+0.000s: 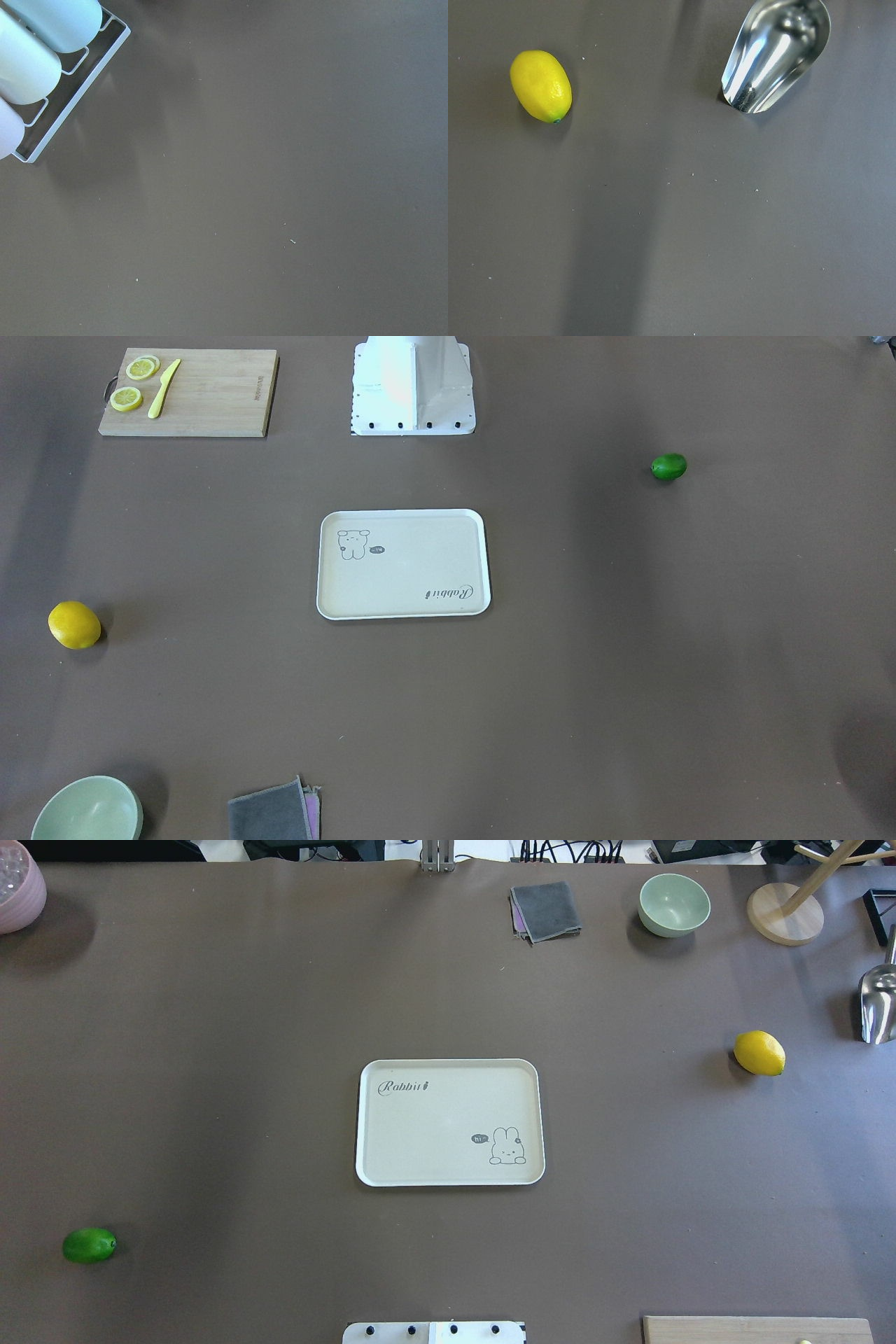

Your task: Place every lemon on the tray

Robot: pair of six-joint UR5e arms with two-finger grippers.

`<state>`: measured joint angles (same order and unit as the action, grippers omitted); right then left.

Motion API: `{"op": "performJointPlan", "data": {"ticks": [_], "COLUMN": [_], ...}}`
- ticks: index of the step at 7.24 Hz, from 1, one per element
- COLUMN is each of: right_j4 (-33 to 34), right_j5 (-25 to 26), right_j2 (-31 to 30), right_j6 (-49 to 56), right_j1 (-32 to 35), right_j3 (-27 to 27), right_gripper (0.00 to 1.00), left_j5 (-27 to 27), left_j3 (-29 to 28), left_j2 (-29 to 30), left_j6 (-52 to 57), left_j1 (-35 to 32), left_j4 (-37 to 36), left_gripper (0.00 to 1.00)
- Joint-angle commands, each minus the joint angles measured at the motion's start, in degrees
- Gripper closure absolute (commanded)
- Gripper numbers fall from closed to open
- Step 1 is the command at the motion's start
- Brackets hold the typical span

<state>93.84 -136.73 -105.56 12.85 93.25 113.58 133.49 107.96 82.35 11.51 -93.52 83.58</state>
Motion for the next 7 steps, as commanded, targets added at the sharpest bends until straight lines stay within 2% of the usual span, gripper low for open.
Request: {"op": "performJointPlan", "data": {"ticks": [1,4,7], "right_j4": [0.0,-0.1,-0.1], "right_j5": [0.0,0.1,0.1], "right_j2": [0.2,0.5,1.3], "right_j6": [0.0,0.1,-0.1], "right_j1": [0.0,0.0,0.9], "right_j3": [0.1,1.9,3.0], "right_gripper": [0.00,0.00,0.00], "left_j5": [-0.1,-0.5,-0.5], "left_j3": [0.1,0.5,-0.6], "left_j2": [0.0,0.0,-1.6], "left_j6": [0.0,-0.1,-0.4], "left_j1": [0.0,-0.1,-0.8], "left_j4": [0.0,4.1,19.3], "left_gripper": [0.00,0.00,0.00]}}
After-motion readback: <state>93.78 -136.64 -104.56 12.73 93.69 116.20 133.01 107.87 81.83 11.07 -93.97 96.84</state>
